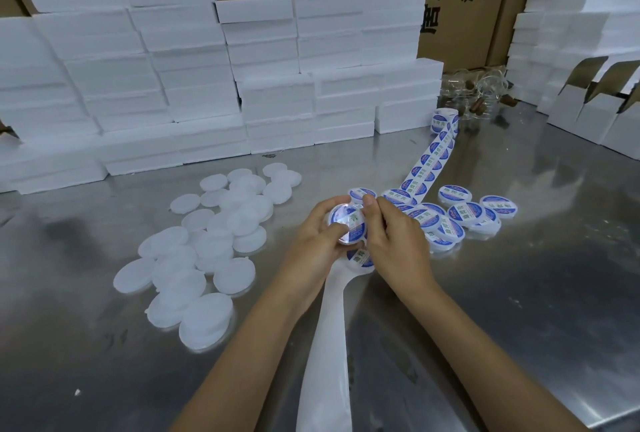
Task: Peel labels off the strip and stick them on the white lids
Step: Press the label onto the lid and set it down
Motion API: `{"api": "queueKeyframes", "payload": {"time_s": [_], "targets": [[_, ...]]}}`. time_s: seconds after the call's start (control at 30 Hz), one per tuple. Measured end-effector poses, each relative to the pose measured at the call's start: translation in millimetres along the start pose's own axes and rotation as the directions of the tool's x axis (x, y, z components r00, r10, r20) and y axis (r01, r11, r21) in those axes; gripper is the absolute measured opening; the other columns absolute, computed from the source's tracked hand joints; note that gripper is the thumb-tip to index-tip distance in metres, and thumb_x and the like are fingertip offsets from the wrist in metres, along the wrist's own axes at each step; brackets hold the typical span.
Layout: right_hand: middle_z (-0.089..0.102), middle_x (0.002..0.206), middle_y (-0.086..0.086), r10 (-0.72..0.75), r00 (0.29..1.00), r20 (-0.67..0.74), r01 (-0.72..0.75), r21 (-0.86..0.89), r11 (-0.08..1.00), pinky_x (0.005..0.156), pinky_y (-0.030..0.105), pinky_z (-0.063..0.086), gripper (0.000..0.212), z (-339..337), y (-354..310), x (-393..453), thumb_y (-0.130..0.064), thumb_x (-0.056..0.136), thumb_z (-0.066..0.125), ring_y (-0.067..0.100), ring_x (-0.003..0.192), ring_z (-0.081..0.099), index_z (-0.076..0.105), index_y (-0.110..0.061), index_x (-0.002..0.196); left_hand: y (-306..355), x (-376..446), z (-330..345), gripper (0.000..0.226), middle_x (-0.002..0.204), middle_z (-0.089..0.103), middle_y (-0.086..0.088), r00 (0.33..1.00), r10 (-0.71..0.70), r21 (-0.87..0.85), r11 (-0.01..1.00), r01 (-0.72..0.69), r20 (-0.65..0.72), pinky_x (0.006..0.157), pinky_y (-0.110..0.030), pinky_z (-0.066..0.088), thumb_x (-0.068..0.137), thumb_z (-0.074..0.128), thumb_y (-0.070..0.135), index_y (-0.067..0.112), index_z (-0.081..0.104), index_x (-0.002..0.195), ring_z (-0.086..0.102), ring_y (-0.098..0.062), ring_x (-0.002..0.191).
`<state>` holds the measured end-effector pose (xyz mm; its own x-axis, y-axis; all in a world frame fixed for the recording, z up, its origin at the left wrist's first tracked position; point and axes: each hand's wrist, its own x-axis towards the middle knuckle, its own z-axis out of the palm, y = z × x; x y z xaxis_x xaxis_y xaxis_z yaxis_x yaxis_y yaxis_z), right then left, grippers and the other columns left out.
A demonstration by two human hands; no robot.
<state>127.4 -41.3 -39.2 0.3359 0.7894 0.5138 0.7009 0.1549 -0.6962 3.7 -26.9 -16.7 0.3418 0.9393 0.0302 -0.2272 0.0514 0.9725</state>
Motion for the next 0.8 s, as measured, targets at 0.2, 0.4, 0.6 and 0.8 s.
{"api": "queueKeyframes", "payload": {"time_s": [0.2,0.4,0.6,0.8], "targets": [[0.059,0.06,-0.007,-0.034,0.992,0.126,0.045,-0.089,0.995,0.06,0.035,0.046,0.06,-3,-3,-9,-0.08,0.087,0.024,0.01,0.062,0.057,0.046,-0.025,0.073,-1,2,-4,0.02,0.086,0.076,0.011,0.961,0.22,0.19,0.964,-0.188,-0.167,0.064,-0.019,0.056,0.103,0.052,0.011,0.018,0.07,0.101,0.073,-0.008,0.081],[0.067,0.066,-0.004,-0.073,0.993,0.096,0.081,-0.074,0.994,0.066,0.038,0.051,0.049,-2,-10,-11,-0.069,0.092,0.028,0.016,0.07,0.064,0.059,-0.03,0.096,-1,0,3,0.038,0.1,0.077,-0.008,0.991,0.109,-0.029,0.993,-0.112,-0.078,0.073,-0.03,0.06,0.108,0.038,0.028,0.014,0.072,0.099,0.073,-0.021,0.089],[0.064,0.063,-0.004,-0.028,1.0,0.001,0.028,0.007,1.0,0.061,0.037,0.046,0.039,-5,-4,-6,-0.042,0.102,0.037,0.018,0.064,0.061,0.062,-0.018,0.084,-4,4,-1,0.031,0.126,0.067,-0.01,0.992,0.068,0.055,0.996,-0.074,0.104,0.083,-0.034,0.053,0.104,0.047,0.005,0.021,0.063,0.125,0.068,-0.023,0.106],[0.066,0.067,0.004,-0.036,0.999,0.017,0.036,-0.024,0.999,0.064,0.043,0.048,0.044,-8,1,-5,-0.04,0.103,0.034,0.024,0.067,0.062,0.067,-0.012,0.092,1,-1,-5,0.024,0.103,0.075,-0.001,0.978,0.204,0.244,0.947,-0.211,0.051,0.051,-0.019,0.046,0.093,0.068,0.005,0.017,0.073,0.113,0.068,-0.012,0.076]]}}
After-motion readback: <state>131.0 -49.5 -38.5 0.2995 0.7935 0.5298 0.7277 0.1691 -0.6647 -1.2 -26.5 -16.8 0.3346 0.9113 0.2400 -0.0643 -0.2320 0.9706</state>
